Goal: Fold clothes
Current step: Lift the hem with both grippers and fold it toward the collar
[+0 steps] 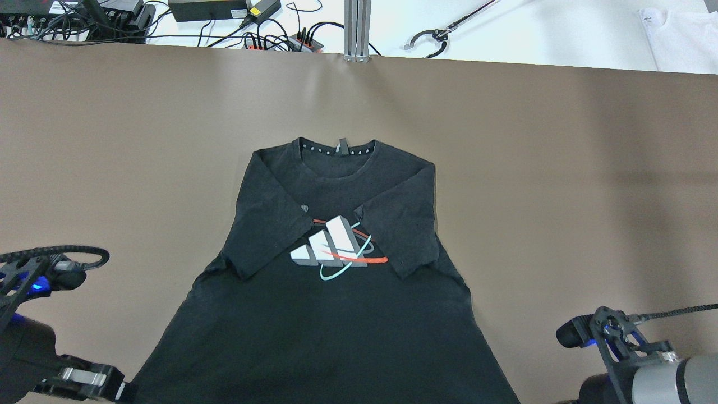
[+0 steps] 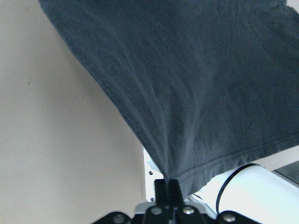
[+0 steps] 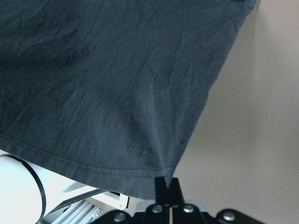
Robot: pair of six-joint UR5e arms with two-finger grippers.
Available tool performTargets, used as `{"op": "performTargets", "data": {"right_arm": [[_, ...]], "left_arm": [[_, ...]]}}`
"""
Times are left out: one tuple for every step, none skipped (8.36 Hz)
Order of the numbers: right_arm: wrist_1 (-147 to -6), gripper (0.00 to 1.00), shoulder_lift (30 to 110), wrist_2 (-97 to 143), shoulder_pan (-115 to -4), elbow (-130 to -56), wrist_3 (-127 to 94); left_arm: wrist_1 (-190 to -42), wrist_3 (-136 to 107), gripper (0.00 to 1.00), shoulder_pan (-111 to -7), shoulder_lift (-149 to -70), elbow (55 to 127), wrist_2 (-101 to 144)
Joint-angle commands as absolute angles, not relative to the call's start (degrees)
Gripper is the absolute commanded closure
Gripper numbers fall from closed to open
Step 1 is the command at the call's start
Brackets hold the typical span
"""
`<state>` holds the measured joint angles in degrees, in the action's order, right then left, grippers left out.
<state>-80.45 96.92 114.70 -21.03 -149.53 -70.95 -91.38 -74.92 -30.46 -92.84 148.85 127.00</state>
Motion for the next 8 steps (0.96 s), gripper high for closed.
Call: {"op": "performTargets", "data": {"right_arm": [[-80.59, 1.0, 98.44, 114.7, -18.28, -151.61, -71.01], [-80.68, 1.0, 98.26, 113.74, -18.54, -151.18, -71.02], [-80.86, 1.0, 98.0, 111.12, -18.89, -149.87, -71.28], [-80.86, 1.0, 96.0, 107.61, -18.98, -146.55, -71.71], [-80.77, 1.0, 90.67, 104.71, -21.51, -140.16, -71.72], [-80.86, 1.0, 84.61, 104.5, -25.19, -133.75, -71.72], [-80.77, 1.0, 81.77, 104.24, -28.27, -129.85, -71.72], [-80.77, 1.0, 80.43, 104.33, -31.87, -127.55, -71.63]], "left_arm": [[-91.32, -74.97, 1.0, -28.83, -91.32, 150.38, 126.92], [-91.23, -74.88, 1.0, -29.26, -91.84, 149.68, 126.22], [-91.32, -74.88, 1.0, -31.7, -94.02, 146.72, 124.99], [-91.23, -74.88, 1.0, -34.69, -97.78, 141.9, 123.85], [-91.4, -74.8, 1.0, -38.46, -101.74, 136.46, 122.79], [-91.41, -74.79, 1.0, -41.11, -104.3, 132.75, 120.96], [-91.41, -74.79, 1.0, -42.87, -105.37, 130.54, 117.72], [-91.49, -74.88, 1.0, -44.89, -106.95, 127.99, 116.21]]}}
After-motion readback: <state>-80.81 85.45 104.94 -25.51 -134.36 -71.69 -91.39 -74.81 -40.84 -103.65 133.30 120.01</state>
